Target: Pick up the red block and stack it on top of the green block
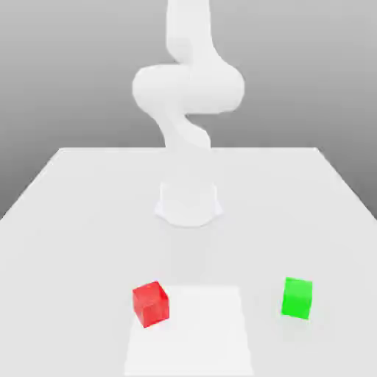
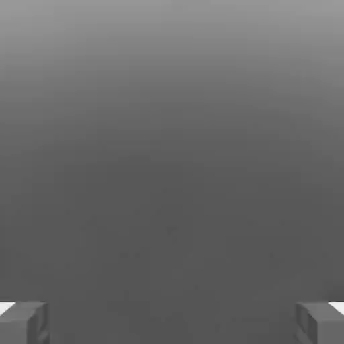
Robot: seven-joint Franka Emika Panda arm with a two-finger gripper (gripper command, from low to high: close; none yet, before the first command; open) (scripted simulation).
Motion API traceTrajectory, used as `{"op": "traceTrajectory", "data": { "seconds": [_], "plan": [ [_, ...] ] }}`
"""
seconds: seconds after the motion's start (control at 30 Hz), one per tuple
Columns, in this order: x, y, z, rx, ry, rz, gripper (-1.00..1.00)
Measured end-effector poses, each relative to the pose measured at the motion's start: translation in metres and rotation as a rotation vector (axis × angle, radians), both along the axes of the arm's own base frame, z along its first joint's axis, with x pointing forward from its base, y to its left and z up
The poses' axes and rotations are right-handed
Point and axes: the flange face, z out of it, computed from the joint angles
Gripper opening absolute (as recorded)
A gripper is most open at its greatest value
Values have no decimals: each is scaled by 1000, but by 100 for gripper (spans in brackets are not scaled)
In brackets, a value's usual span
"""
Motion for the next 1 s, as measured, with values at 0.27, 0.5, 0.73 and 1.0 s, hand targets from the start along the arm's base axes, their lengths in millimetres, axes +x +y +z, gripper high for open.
{"op": "traceTrajectory", "data": {
  "seconds": [0.27,0.5,0.73,1.0],
  "plan": [
    [63,-27,-199,-48,289,184,0],
    [41,-40,-369,-132,544,347,0],
    [1,-55,-463,-203,691,440,0],
    [-2,-54,-515,-202,697,443,-100]
  ]
}}
